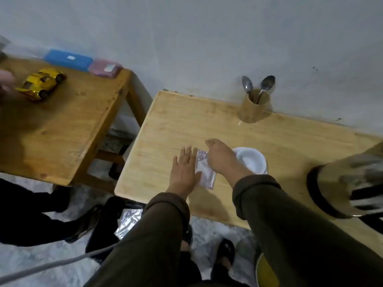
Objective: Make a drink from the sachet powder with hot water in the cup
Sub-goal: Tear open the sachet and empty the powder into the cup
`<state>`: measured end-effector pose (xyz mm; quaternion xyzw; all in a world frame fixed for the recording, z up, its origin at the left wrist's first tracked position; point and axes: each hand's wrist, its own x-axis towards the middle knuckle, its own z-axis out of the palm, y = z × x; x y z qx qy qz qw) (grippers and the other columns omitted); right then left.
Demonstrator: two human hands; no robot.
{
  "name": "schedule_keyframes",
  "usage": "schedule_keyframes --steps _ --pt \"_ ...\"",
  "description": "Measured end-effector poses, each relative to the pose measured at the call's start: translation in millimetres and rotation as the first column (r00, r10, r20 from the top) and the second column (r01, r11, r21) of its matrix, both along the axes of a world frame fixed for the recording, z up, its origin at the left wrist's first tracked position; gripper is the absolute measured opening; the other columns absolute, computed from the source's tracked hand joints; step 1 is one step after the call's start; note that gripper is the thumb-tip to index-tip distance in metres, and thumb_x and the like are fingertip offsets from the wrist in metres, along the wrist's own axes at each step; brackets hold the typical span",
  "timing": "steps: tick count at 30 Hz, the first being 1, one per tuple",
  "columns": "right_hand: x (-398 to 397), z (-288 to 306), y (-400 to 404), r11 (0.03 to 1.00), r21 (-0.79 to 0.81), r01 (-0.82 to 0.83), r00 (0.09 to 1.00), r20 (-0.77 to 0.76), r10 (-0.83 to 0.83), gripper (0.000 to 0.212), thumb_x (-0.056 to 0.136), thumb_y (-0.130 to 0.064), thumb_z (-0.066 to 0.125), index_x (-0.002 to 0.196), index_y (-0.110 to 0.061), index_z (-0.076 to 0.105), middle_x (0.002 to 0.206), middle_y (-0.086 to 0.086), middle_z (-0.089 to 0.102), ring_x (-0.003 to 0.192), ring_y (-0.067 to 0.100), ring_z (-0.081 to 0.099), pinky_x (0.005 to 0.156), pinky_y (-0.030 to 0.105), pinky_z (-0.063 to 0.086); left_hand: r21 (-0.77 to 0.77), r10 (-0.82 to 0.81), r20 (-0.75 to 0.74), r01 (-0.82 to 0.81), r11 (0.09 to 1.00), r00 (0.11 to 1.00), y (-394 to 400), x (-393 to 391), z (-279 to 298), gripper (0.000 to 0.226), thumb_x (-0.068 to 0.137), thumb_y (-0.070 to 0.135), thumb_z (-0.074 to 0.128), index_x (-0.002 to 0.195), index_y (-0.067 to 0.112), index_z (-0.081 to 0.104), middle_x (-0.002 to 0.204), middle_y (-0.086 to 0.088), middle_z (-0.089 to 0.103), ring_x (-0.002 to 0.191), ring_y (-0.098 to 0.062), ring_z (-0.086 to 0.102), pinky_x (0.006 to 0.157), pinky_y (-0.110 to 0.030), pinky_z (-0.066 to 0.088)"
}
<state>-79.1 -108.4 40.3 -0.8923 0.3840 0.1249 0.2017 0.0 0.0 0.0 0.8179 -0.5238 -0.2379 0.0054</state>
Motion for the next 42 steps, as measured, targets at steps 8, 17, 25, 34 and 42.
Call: schedule_keyframes --steps 8,17,25,34,42 --pt "18 -22 -7 0.992 0.049 0.117 0.991 -0.073 -0.113 0.048 0.092 -0.019 0.045 0.140 -0.024 0.040 0.142 0.006 0.050 0.124 0.029 0.052 0.103 0.040 0.046 -0.031 -0.055 -0.098 0.053 0.998 0.994 -1 19 -21 0.061 0.097 0.038 0.050 0.152 0.025 0.026 0.166 -0.004 -0.003 0.154 -0.026 -0.007 0.123 -0.045 0.007" --pt "33 -39 -11 0.989 -0.040 0.143 0.979 -0.137 -0.148 0.045 0.090 -0.014 0.051 0.135 -0.018 0.048 0.129 0.013 0.051 0.118 0.031 0.054 0.100 0.042 0.048 -0.058 -0.034 -0.227 0.021 0.998 0.973 -1 34 -29 0.060 0.095 0.033 0.054 0.151 0.027 0.031 0.166 -0.007 0.002 0.154 -0.026 -0.007 0.123 -0.044 0.005" --pt "41 -39 -13 0.964 -0.068 0.259 0.955 -0.132 -0.266 0.031 0.087 -0.012 0.054 0.118 -0.012 0.059 0.119 0.013 0.058 0.111 0.033 0.057 0.096 0.042 0.050 -0.097 -0.024 -0.263 -0.002 0.995 0.965 -1 37 -31 0.060 0.094 0.028 0.057 0.149 0.026 0.035 0.165 -0.008 0.007 0.154 -0.027 -0.003 0.123 -0.044 0.005" --pt "38 -25 -9 0.947 -0.043 0.318 0.943 -0.093 -0.320 0.022 0.086 -0.010 0.052 0.101 -0.011 0.068 0.104 0.009 0.070 0.097 0.029 0.063 0.089 0.039 0.054 -0.120 0.031 -0.297 -0.070 0.990 0.954 -7 37 -23 0.054 0.089 0.019 0.063 0.139 0.017 0.044 0.159 -0.008 0.027 0.152 -0.028 0.014 0.121 -0.044 0.018" --pt "15 24 -20 0.784 0.348 0.514 0.787 0.172 -0.592 0.015 0.080 -0.011 0.067 0.068 -0.015 0.059 0.080 0.006 0.059 0.081 0.018 0.052 0.075 0.024 0.038 -0.230 0.208 -0.620 -0.429 0.874 0.757 -36 34 27 0.022 0.098 0.023 0.049 0.107 0.009 0.062 0.101 -0.014 0.074 0.093 -0.031 0.067 0.079 -0.032 0.049"
